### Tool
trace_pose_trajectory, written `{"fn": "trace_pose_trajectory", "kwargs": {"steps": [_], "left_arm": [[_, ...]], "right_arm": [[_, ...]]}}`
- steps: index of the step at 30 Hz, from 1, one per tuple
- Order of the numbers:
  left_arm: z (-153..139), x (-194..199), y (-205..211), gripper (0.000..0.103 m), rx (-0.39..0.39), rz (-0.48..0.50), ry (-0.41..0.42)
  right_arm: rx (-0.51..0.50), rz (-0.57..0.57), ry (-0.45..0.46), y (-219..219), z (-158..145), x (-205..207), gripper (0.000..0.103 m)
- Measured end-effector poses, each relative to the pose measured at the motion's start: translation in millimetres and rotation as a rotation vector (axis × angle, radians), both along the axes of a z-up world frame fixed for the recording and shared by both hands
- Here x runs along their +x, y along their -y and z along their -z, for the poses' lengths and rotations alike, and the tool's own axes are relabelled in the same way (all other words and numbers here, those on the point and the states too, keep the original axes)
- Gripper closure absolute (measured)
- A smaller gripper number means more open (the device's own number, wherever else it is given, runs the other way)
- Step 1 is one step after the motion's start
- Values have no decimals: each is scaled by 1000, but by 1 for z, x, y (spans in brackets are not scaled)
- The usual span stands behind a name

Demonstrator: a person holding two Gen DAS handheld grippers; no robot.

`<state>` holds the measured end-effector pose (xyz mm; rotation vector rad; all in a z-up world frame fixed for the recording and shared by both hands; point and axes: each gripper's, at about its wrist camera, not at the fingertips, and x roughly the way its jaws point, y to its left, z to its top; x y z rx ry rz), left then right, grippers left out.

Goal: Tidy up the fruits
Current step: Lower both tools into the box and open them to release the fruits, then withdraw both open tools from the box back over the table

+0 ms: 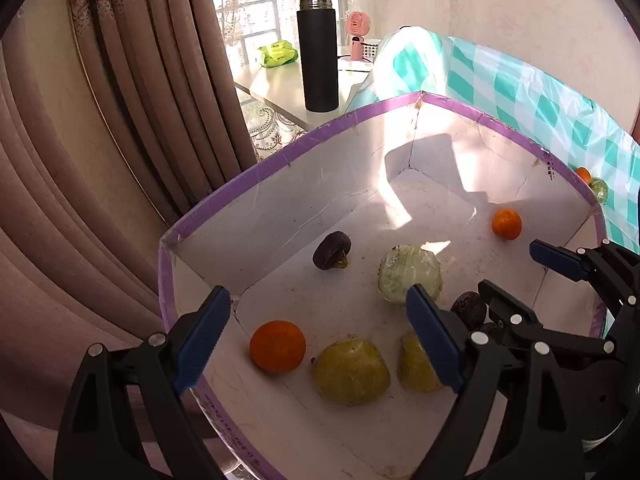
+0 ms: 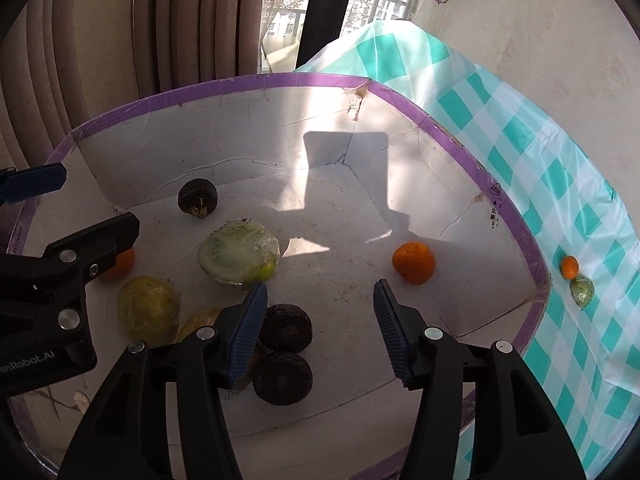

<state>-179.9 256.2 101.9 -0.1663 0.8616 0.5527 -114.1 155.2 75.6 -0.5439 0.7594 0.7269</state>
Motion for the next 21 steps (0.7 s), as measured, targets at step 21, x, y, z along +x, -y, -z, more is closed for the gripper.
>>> {"fn": "trace_pose_trajectory", "kwargs": {"steps": [21], "left_arm": [[-69,17,199,2,118,455,386]], "right_arm": [[443,426,39,216,-26,66,16]]}}
